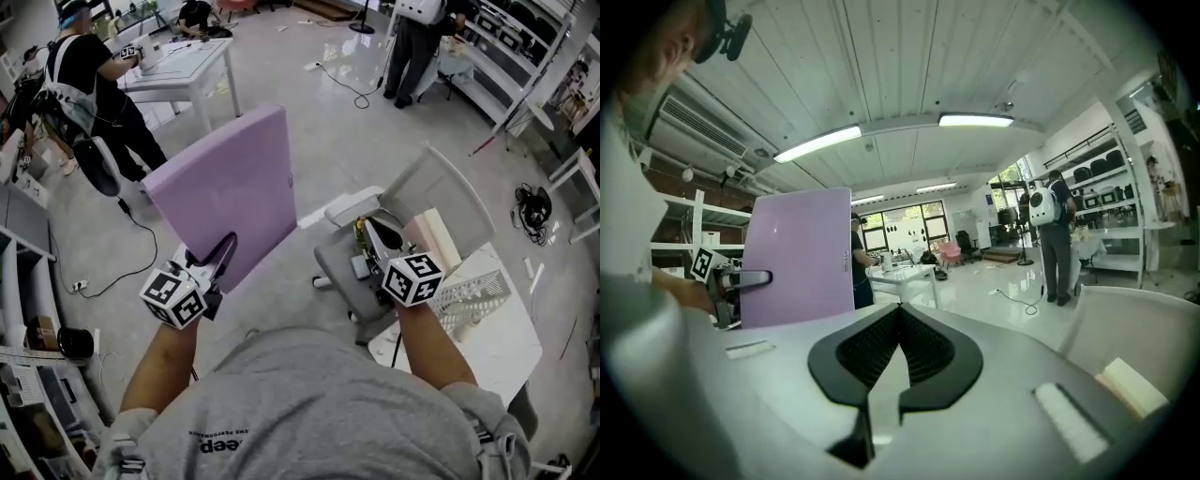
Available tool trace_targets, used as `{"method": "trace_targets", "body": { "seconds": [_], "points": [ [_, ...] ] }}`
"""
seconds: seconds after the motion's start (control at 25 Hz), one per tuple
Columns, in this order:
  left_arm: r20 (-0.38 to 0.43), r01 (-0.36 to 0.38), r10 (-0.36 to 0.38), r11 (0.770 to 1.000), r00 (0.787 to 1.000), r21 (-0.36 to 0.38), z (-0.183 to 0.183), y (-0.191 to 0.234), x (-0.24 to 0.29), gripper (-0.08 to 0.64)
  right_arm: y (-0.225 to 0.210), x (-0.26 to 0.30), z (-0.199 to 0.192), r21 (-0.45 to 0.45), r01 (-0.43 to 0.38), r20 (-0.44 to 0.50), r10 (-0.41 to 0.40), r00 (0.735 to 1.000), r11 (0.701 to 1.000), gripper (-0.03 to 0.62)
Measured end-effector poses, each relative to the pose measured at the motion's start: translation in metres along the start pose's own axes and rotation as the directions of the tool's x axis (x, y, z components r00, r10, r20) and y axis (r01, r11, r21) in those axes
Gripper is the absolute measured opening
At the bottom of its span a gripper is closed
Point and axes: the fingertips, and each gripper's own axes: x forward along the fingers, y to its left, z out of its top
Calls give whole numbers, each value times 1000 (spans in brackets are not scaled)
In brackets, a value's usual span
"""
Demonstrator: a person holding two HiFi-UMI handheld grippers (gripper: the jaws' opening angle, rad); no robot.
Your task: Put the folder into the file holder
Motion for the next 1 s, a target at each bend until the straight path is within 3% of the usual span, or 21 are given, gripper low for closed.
{"method": "trace_targets", "body": {
  "seconds": [0.12, 0.28, 0.4, 0.68, 1.0],
  "points": [
    [7, 9, -9, 1000, 1000, -15, 8, 28, 5, 199, 3, 21, 6, -14, 31, 6, -31, 999, 999, -3],
    [5, 79, -79, 997, 997, -1, 15, 66, 4, 198, 21, 34, 10, -21, 128, 30, -127, 991, 992, -3],
    [-4, 140, -140, 990, 990, 8, 24, 72, 24, 198, 13, 28, 25, -23, 210, 60, -208, 976, 977, -3],
    [-44, 408, -407, 913, 913, 21, 20, 13, 94, 198, -16, -59, 33, 1, 480, 113, -477, 872, 877, -3],
    [-55, 595, -593, 803, 803, 27, 8, -169, 139, 198, -62, -253, 27, 52, 688, 161, -686, 710, 724, -3]
  ]
}}
